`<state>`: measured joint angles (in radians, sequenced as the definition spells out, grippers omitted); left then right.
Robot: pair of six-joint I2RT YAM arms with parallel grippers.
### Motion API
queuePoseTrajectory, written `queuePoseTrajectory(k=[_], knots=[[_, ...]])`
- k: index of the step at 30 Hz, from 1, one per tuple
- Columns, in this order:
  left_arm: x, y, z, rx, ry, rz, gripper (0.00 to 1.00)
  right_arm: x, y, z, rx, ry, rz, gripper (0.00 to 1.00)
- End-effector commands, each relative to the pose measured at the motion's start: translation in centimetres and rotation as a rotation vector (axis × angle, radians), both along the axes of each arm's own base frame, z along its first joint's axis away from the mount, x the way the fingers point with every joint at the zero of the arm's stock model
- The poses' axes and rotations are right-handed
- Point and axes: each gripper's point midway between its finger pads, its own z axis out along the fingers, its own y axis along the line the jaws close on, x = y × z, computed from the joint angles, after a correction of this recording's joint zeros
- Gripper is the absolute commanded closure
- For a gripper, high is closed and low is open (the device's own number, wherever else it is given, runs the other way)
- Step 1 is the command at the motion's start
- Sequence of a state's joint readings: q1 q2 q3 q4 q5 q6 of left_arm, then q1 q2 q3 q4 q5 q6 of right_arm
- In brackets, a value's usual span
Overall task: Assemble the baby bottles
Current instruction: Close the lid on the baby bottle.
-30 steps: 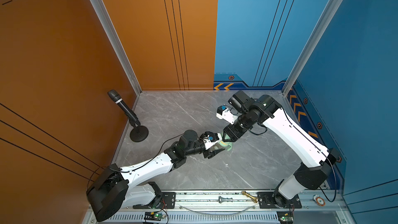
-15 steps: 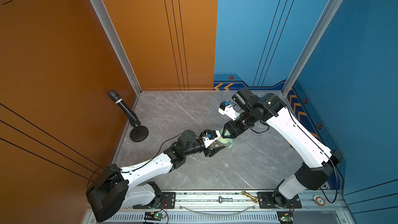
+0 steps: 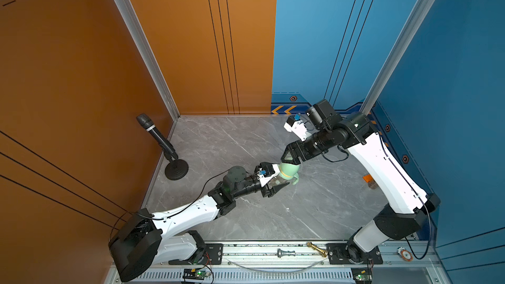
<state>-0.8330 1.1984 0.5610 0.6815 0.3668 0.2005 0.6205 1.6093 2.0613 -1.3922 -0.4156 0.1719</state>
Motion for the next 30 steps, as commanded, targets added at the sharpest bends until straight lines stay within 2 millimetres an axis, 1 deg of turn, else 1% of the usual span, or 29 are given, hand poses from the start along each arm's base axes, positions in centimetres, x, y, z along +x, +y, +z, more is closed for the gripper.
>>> queuePoseTrajectory(k=[1, 3, 5, 6, 7, 8, 9, 10, 11, 12, 13, 14, 15, 16, 17, 19, 21, 23, 25, 27, 29, 30], knots=[[-0.5, 0.2, 1.3, -0.05, -0.025, -0.003, 0.99, 0.1, -0.9, 3.9, 0.106, -0.072, -0.06, 0.14], [-0.4, 0.3, 1.0, -0.054, -0.016, 0.005, 0.99, -0.5, -1.3, 5.8, 0.161, -0.106, -0.067, 0.1], [0.0, 0.6, 1.4, -0.086, -0.004, 0.016, 0.99, -1.1, -2.2, 7.2, 0.193, -0.151, -0.078, 0.07], [0.3, 0.8, 1.5, -0.103, 0.002, 0.023, 0.99, -1.6, -2.9, 7.8, 0.2, -0.185, -0.088, 0.02], [0.5, 1.0, 1.8, -0.122, 0.002, 0.032, 0.99, -2.1, -3.7, 8.1, 0.212, -0.21, -0.097, 0.02], [0.8, 1.3, 2.2, -0.148, 0.003, 0.044, 0.99, -2.5, -4.9, 8.4, 0.228, -0.244, -0.126, 0.01], [1.0, 1.6, 2.9, -0.184, 0.004, 0.056, 0.99, -2.8, -6.0, 8.2, 0.245, -0.277, -0.159, 0.01], [1.1, 1.8, 3.5, -0.219, 0.008, 0.058, 0.99, -3.2, -6.7, 7.7, 0.264, -0.302, -0.164, 0.01], [1.3, 2.0, 4.1, -0.256, 0.012, 0.06, 0.98, -3.7, -7.0, 6.3, 0.287, -0.324, -0.149, 0.01], [1.3, 2.1, 4.8, -0.286, 0.014, 0.055, 0.98, -3.9, -6.9, 4.8, 0.308, -0.341, -0.127, 0.02], [1.1, 2.0, 5.2, -0.3, 0.018, 0.041, 0.99, -4.1, -6.3, 3.7, 0.341, -0.35, -0.09, 0.04], [0.9, 1.7, 5.3, -0.302, 0.02, 0.024, 0.98, -4.4, -5.3, 2.5, 0.391, -0.343, -0.035, 0.05], [0.7, 1.6, 5.4, -0.303, 0.02, 0.015, 0.98, -4.1, -4.6, 1.7, 0.428, -0.347, -0.011, 0.1], [0.7, 1.5, 5.3, -0.304, 0.024, 0.018, 0.98, -4.0, -4.0, 1.5, 0.463, -0.352, 0.019, 0.15], [0.8, 1.5, 5.2, -0.307, 0.028, 0.02, 0.98, -3.9, -3.4, 1.3, 0.489, -0.365, 0.044, 0.17], [0.7, 1.6, 5.2, -0.319, 0.03, 0.019, 0.98, -3.2, -3.5, 0.4, 0.456, -0.395, 0.035, 0.17], [0.7, 1.7, 5.4, -0.331, 0.033, 0.018, 0.98, -2.9, -3.0, -0.5, 0.459, -0.372, 0.062, 0.18], [0.6, 1.6, 5.6, -0.335, 0.033, 0.011, 0.98, -2.7, -2.4, -1.4, 0.462, -0.336, 0.088, 0.22], [0.5, 1.3, 5.7, -0.334, 0.034, 0.001, 0.98, -2.4, -1.7, -1.9, 0.474, -0.328, 0.109, 0.26], [0.6, 1.2, 5.6, -0.331, 0.037, -0.002, 0.98, -2.2, -1.2, -1.9, 0.493, -0.325, 0.127, 0.32], [0.6, 1.0, 5.5, -0.327, 0.041, -0.01, 0.98, -1.7, -1.3, -1.9, 0.484, -0.346, 0.109, 0.42], [0.6, 0.9, 5.4, -0.326, 0.046, -0.013, 0.98, -1.5, -1.3, -1.9, 0.49, -0.347, 0.111, 0.45]])
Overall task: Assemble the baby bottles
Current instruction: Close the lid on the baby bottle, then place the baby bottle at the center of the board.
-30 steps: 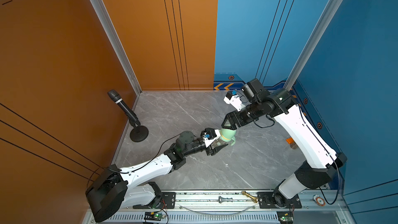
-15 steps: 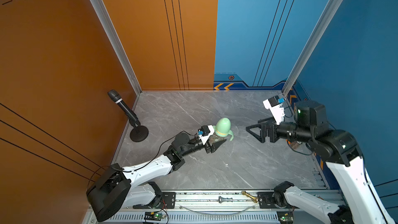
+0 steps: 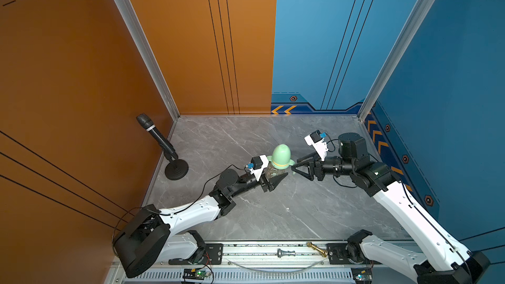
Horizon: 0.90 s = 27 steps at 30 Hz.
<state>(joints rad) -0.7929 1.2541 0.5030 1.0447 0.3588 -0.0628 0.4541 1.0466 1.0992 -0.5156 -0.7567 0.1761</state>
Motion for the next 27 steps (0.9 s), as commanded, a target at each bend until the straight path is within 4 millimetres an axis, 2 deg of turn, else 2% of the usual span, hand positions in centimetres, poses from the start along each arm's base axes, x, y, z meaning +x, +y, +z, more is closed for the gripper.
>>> queuePoseTrajectory(k=[1, 2, 7, 13, 16, 21, 23, 27], knots=[[-0.6, -0.4, 1.5, -0.043, -0.029, -0.038, 0.98, 0.7, 0.7, 1.1, 0.048, -0.072, 0.027, 0.44], [-0.5, -0.5, 1.5, -0.043, -0.029, -0.04, 0.98, 0.5, 0.9, 1.0, 0.054, -0.063, 0.043, 0.44], [-0.1, -0.5, 1.8, -0.064, -0.022, -0.032, 0.98, -0.3, 1.4, 0.1, 0.052, -0.022, 0.093, 0.56], [0.1, -0.6, 2.2, -0.075, -0.023, -0.039, 0.98, -0.9, 0.9, -0.6, 0.033, -0.019, 0.092, 0.49], [0.3, -0.7, 2.3, -0.079, -0.022, -0.036, 0.98, -1.1, 0.7, -0.8, 0.035, -0.025, 0.085, 0.52], [0.2, -1.0, 2.5, -0.081, -0.02, -0.049, 0.98, -0.7, 0.6, -0.7, 0.049, -0.029, 0.061, 0.65], [0.2, -1.2, 2.4, -0.078, -0.018, -0.057, 0.98, -0.6, 0.6, -0.5, 0.048, -0.037, 0.053, 0.78], [0.3, -1.3, 2.5, -0.084, -0.02, -0.05, 0.96, -0.8, 0.7, 0.0, 0.054, -0.057, 0.05, 0.84]])
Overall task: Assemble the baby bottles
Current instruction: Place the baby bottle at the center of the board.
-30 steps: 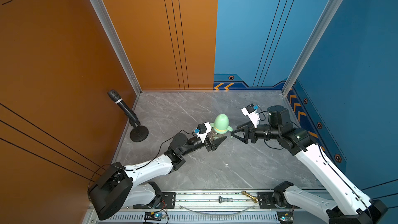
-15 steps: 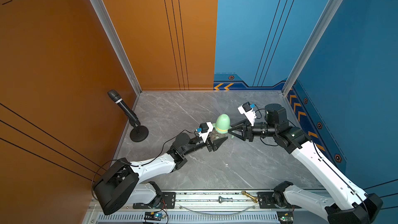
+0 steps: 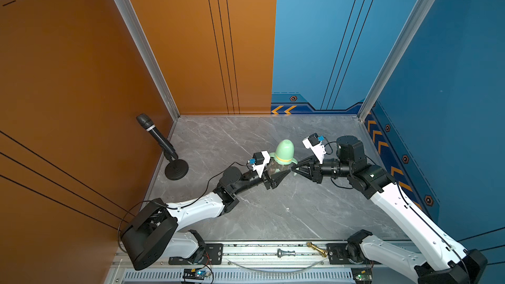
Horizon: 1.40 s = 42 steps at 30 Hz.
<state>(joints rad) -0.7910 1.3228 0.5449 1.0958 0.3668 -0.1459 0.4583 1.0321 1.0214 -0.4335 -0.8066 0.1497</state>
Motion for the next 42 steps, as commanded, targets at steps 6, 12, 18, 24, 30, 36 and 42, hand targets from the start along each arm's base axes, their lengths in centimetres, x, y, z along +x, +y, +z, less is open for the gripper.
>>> queuePoseTrajectory(k=[6, 12, 18, 24, 30, 36, 42], knots=[[-0.4, -0.7, 2.4, -0.076, -0.089, -0.022, 0.86, -0.9, 0.4, 1.4, 0.017, -0.079, -0.01, 0.95], [0.0, 0.0, 2.5, -0.136, -0.098, 0.024, 0.45, -0.4, 0.1, 1.1, -0.007, -0.124, -0.049, 1.0], [0.4, 0.4, 1.0, -0.116, -0.068, 0.053, 0.26, 0.0, -0.2, 1.6, -0.002, -0.185, -0.094, 1.0], [1.1, 0.7, -1.4, -0.101, -0.016, 0.076, 0.09, 0.4, -0.5, 1.2, 0.007, -0.214, -0.134, 1.0], [1.4, 0.0, -2.3, -0.084, 0.002, 0.071, 0.05, 0.5, -0.6, 0.5, 0.008, -0.215, -0.152, 1.0], [1.8, 1.1, -3.8, -0.059, 0.026, 0.13, 0.02, 1.2, -1.5, -0.1, 0.008, -0.254, -0.228, 1.0], [2.1, 3.1, -5.4, -0.035, 0.048, 0.199, 0.03, 1.9, -2.3, -1.1, -0.029, -0.291, -0.289, 1.0]])
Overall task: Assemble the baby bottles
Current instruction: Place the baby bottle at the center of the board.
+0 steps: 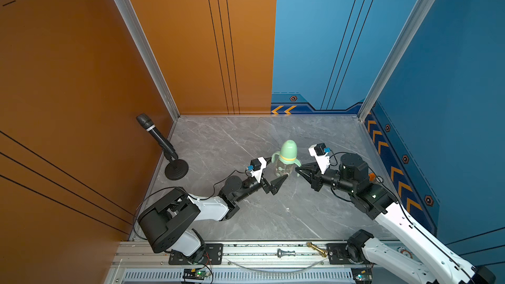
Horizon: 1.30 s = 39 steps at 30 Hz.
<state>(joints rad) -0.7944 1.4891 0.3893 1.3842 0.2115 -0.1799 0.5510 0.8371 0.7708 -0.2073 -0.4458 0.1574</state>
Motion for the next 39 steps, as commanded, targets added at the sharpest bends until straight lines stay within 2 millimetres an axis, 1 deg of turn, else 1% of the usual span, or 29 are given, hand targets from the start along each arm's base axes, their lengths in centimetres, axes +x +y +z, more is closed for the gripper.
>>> queuePoseTrajectory(k=[1, 2, 6, 7, 11, 15, 19, 21, 26, 31, 35, 39], knots=[[0.2, 1.9, 0.6, -0.014, -0.031, 0.071, 0.02, 0.9, -0.3, 0.8, -0.01, -0.08, -0.061, 1.0], [0.2, 2.3, 0.5, -0.013, -0.029, 0.085, 0.02, 1.1, -0.3, 0.1, -0.033, -0.082, -0.078, 1.0], [-0.4, 4.1, 1.3, -0.02, -0.039, 0.144, 0.02, 1.6, 0.0, -2.6, -0.117, -0.145, -0.147, 1.0], [-0.4, 4.4, 1.5, -0.009, -0.032, 0.157, 0.02, 1.5, 0.4, -3.2, -0.127, -0.159, -0.151, 1.0], [-0.7, 5.5, 2.8, 0.041, -0.033, 0.212, 0.02, 2.0, 0.4, -5.2, -0.146, -0.193, -0.197, 1.0], [-1.1, 7.0, 4.3, 0.056, -0.042, 0.262, 0.02, 2.4, 0.3, -7.7, -0.188, -0.211, -0.233, 1.0], [-1.6, 7.9, 5.2, 0.063, -0.046, 0.281, 0.02, 2.3, 0.2, -9.8, -0.189, -0.237, -0.26, 1.0], [-1.6, 8.2, 5.3, 0.071, -0.043, 0.293, 0.02, 2.3, 0.0, -10.6, -0.192, -0.243, -0.277, 1.0], [-1.8, 8.1, 5.6, 0.094, -0.05, 0.292, 0.02, 2.4, -0.4, -12.3, -0.179, -0.233, -0.306, 1.0], [-1.6, 8.2, 5.8, 0.109, -0.064, 0.306, 0.02, 2.2, -0.2, -14.8, -0.189, -0.185, -0.299, 1.0], [-1.7, 8.2, 6.0, 0.123, -0.072, 0.304, 0.03, 2.2, -0.8, -15.4, -0.176, -0.179, -0.326, 1.0], [-1.6, 8.2, 5.7, 0.143, -0.081, 0.31, 0.02, 1.9, -1.2, -16.4, -0.204, -0.16, -0.327, 0.92]])
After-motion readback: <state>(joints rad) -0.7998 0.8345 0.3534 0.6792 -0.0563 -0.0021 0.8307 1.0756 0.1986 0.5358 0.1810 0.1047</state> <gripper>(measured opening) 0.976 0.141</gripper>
